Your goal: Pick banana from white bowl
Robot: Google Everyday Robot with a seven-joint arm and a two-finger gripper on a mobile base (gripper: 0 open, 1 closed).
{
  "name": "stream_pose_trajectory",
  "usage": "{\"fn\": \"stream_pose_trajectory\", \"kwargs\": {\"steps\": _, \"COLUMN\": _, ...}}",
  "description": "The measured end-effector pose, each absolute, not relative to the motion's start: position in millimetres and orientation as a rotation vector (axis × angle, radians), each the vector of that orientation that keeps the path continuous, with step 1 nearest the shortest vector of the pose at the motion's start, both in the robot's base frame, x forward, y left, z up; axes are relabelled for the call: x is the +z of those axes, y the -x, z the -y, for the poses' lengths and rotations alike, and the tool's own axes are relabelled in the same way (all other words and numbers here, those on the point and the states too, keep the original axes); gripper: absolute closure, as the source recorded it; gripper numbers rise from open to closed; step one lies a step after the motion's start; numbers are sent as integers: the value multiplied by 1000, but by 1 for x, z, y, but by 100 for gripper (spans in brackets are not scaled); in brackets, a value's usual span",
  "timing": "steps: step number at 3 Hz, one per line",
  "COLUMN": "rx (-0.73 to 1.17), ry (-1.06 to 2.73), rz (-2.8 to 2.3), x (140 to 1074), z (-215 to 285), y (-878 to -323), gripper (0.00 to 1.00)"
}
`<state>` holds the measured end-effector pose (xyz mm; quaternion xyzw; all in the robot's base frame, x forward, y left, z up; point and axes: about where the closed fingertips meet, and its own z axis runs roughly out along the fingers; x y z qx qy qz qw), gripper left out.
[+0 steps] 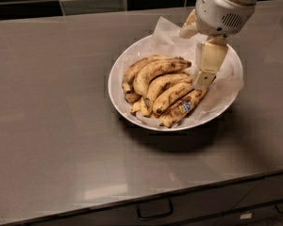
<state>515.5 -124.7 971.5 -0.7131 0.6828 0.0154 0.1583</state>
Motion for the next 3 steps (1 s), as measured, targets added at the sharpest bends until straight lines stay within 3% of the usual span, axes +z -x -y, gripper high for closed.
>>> {"fn": "stream_pose_trajectory", "kwargs": {"steps": 3, "rx": 128, "ry": 2151, "rz": -1895, "x": 948, "z": 91, "y": -531, "gripper": 30}}
